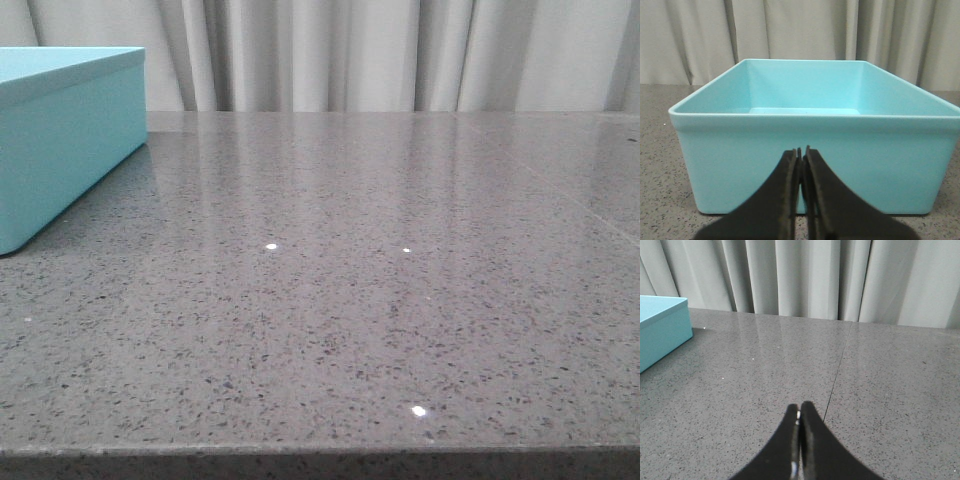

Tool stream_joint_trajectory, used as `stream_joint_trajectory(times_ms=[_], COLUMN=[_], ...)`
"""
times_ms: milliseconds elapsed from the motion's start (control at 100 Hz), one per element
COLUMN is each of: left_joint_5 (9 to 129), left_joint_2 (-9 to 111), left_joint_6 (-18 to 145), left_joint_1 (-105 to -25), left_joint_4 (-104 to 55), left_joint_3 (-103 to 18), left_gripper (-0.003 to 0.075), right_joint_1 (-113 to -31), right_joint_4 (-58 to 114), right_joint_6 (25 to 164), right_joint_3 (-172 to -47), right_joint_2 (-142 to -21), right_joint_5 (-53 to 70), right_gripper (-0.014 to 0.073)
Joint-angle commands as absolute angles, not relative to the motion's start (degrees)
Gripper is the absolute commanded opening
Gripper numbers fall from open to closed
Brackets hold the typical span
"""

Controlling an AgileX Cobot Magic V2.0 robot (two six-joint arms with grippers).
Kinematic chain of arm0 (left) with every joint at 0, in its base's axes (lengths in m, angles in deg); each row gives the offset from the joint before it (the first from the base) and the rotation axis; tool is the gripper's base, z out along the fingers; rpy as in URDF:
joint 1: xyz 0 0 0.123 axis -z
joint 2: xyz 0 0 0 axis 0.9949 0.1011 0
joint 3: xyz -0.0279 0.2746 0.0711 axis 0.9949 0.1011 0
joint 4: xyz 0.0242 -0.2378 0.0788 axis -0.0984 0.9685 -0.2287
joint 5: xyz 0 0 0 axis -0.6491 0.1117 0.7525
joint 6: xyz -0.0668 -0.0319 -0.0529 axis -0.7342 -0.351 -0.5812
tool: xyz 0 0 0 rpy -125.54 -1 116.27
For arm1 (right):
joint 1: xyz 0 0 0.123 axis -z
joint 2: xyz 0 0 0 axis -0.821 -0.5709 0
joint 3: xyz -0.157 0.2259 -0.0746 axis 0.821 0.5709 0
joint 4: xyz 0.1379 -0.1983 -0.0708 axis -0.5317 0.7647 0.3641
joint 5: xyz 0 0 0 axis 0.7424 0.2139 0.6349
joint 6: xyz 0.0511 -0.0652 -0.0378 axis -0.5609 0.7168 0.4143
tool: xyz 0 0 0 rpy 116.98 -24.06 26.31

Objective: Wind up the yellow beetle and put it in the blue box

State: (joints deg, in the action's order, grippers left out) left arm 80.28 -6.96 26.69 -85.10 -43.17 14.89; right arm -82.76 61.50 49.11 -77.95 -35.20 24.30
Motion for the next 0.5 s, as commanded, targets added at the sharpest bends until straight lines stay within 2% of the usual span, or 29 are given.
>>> stream_joint_trajectory(times_ms=[0,490], left_joint_5=[84.32,84.32], left_joint_2=[-8.83,-8.83], left_joint_6=[26.24,26.24], left_joint_1=[-85.18,-85.18], left_joint_4=[-42.58,-42.58], left_joint_3=[16.09,16.09], left_gripper=[-0.0019,-0.0019], right_joint_1=[-82.82,-82.42], right_joint_4=[62.91,64.07], right_joint_6=[49.45,49.45], right_joint_3=[-79.25,-78.00], right_joint_2=[-35.78,-35.78], right_joint_5=[19.67,19.39], right_gripper=[-0.0068,-0.0068])
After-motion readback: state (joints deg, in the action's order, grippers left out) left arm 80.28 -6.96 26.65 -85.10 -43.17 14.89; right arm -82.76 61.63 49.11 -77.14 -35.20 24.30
